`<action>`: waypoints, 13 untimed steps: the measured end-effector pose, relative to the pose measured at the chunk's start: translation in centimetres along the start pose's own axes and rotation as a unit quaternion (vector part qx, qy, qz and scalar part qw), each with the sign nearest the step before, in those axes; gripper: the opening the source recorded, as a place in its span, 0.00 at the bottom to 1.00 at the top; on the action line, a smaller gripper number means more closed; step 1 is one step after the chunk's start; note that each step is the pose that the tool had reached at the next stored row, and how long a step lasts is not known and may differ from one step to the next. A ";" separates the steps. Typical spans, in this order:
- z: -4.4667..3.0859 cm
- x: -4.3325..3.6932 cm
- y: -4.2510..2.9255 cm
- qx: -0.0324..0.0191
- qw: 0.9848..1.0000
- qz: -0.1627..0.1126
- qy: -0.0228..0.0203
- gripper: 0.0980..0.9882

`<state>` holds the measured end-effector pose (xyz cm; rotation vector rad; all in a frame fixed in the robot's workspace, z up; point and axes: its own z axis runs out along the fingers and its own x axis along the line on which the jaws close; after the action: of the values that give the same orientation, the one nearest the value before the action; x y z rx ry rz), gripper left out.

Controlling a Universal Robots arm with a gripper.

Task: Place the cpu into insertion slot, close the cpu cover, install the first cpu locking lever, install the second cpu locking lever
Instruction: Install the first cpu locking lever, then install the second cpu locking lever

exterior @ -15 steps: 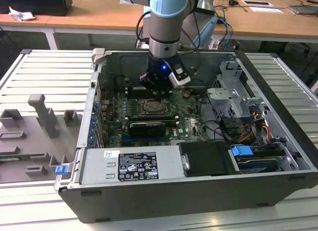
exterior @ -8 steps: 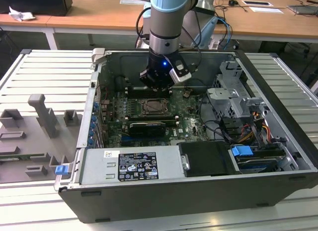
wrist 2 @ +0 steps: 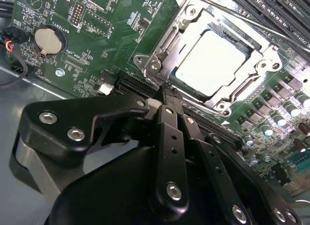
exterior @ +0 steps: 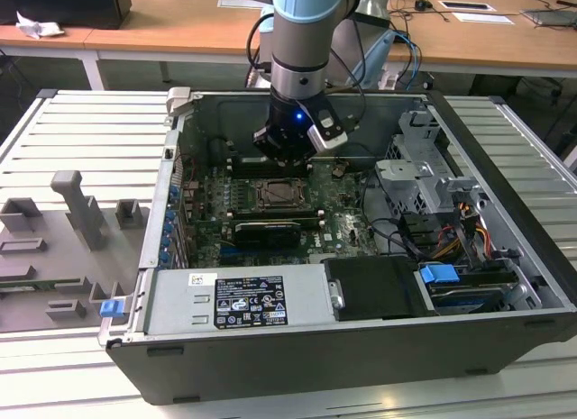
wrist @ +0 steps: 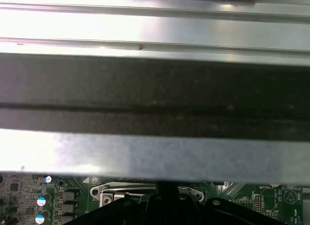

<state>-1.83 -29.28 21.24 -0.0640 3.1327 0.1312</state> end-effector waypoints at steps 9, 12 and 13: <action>-0.02 0.01 -0.18 0.000 1.000 0.000 0.000 0.01; -0.05 0.02 -0.57 0.000 1.000 0.000 0.000 0.01; -0.05 0.02 -0.61 0.000 1.000 0.000 0.000 0.01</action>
<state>-1.83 -29.90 21.24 -0.0640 3.1327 0.1313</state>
